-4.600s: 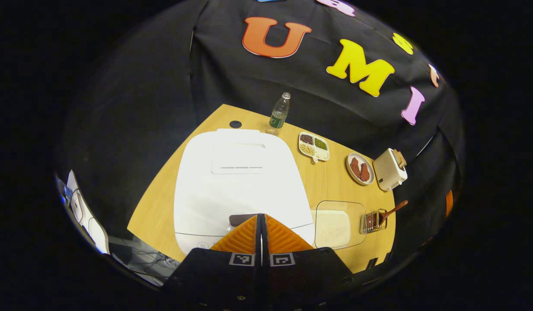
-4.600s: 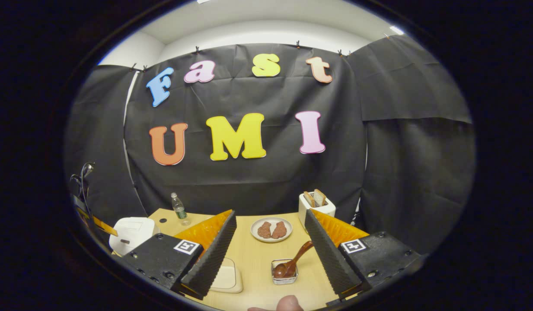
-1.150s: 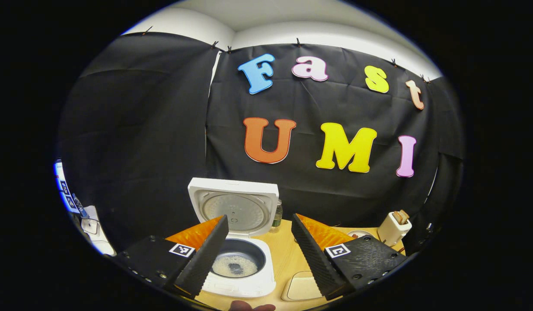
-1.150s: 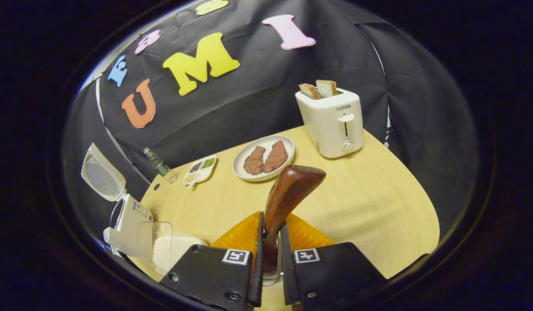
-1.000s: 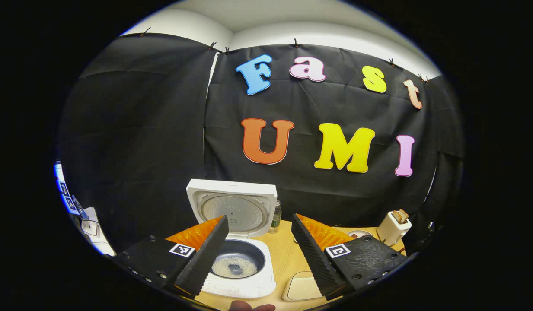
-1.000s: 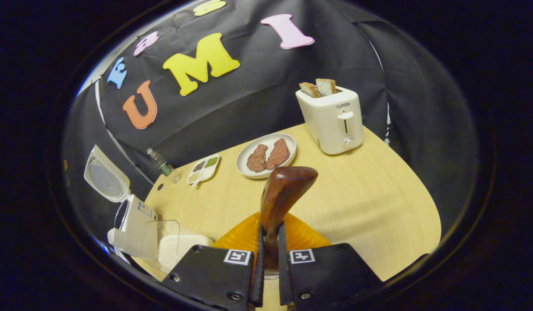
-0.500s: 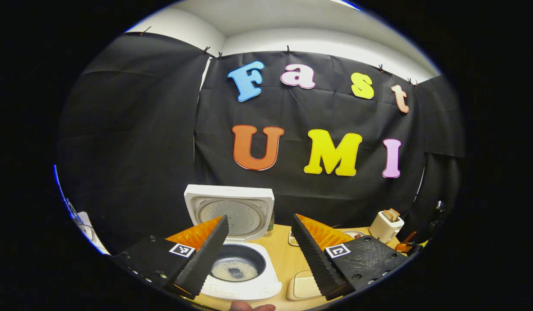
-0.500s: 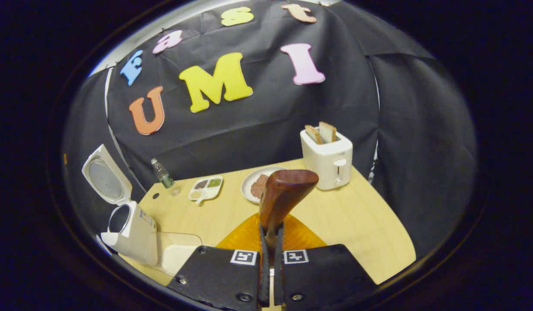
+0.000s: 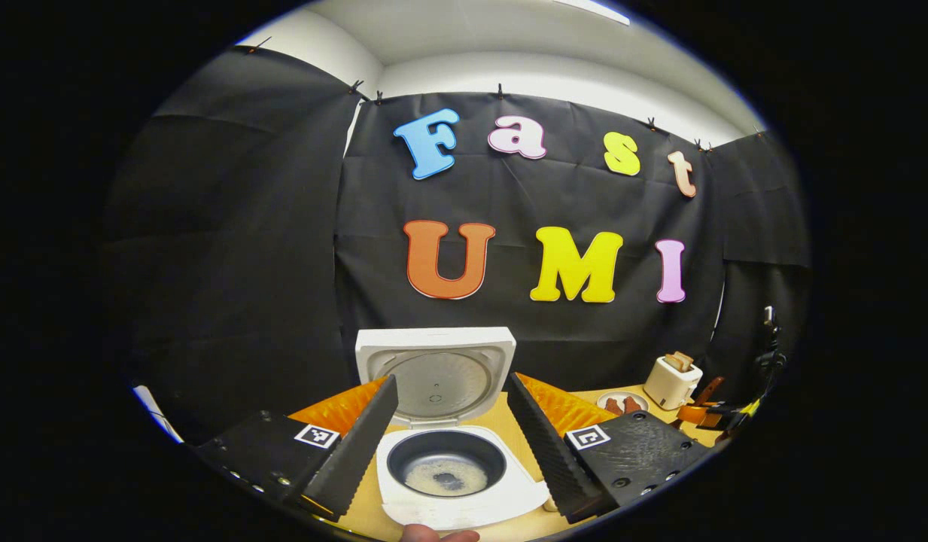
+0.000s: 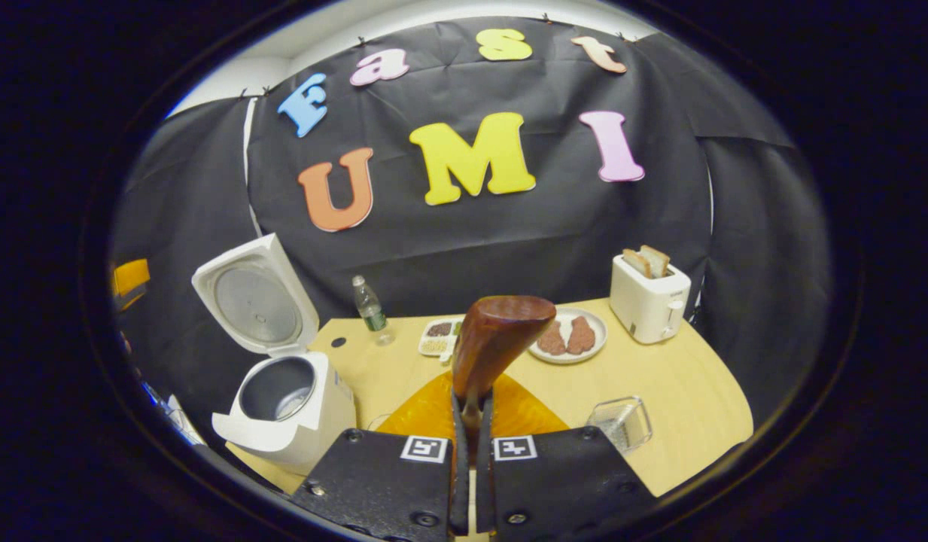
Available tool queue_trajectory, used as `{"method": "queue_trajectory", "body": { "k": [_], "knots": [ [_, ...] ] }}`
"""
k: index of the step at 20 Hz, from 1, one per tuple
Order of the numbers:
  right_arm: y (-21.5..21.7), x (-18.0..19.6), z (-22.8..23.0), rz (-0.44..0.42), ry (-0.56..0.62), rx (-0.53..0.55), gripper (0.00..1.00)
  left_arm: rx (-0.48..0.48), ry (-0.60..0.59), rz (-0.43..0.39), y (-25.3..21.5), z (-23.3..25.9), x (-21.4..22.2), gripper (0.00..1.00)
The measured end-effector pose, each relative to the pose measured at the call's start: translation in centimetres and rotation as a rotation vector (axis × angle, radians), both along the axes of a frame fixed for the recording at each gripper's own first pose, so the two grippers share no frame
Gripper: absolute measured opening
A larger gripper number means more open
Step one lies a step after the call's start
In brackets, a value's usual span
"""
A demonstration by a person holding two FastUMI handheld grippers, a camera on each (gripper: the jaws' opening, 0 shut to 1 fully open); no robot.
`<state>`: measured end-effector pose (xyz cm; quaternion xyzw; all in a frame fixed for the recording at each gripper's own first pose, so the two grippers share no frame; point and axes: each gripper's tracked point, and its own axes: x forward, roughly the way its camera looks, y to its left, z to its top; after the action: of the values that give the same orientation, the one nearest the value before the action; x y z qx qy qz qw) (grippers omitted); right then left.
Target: Close the left gripper, press the button to open the rice cooker; take a wooden spoon from the chopstick holder with the right hand, scoop a spoonful of rice and pour it into the rice cooker, then put the wooden spoon back into the chopstick holder.
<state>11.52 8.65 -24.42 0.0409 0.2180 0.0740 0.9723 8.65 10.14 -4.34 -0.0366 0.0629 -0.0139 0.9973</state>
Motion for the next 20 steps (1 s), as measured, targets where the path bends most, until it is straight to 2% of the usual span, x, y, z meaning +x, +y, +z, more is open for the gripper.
{"method": "queue_trajectory", "body": {
  "k": [6, 10, 12, 17, 20],
  "knots": [
    [1.5, 1.4, -8.3, -0.046, -0.046, -0.268, 0.09, 0.014, 0.063, -0.005, 3.2, -1.9, -1.5, 0.94],
    [2.0, 2.3, -10.9, -0.059, -0.072, -0.358, 0.09, 0.020, 0.097, 0.013, 4.9, -2.8, -2.6, 0.94],
    [3.1, 2.5, -11.6, -0.050, -0.054, -0.311, 0.09, 0.021, 0.103, 0.023, 5.7, -3.0, -3.1, 0.94],
    [7.9, 2.1, -12.7, 0.011, 0.056, -0.039, 0.09, 0.011, 0.121, 0.033, 6.7, -3.4, -3.8, 0.94],
    [9.1, 1.6, -12.8, 0.009, 0.133, 0.124, 0.09, -0.010, 0.115, 0.042, 6.9, -3.1, -3.7, 0.94]
  ]
}}
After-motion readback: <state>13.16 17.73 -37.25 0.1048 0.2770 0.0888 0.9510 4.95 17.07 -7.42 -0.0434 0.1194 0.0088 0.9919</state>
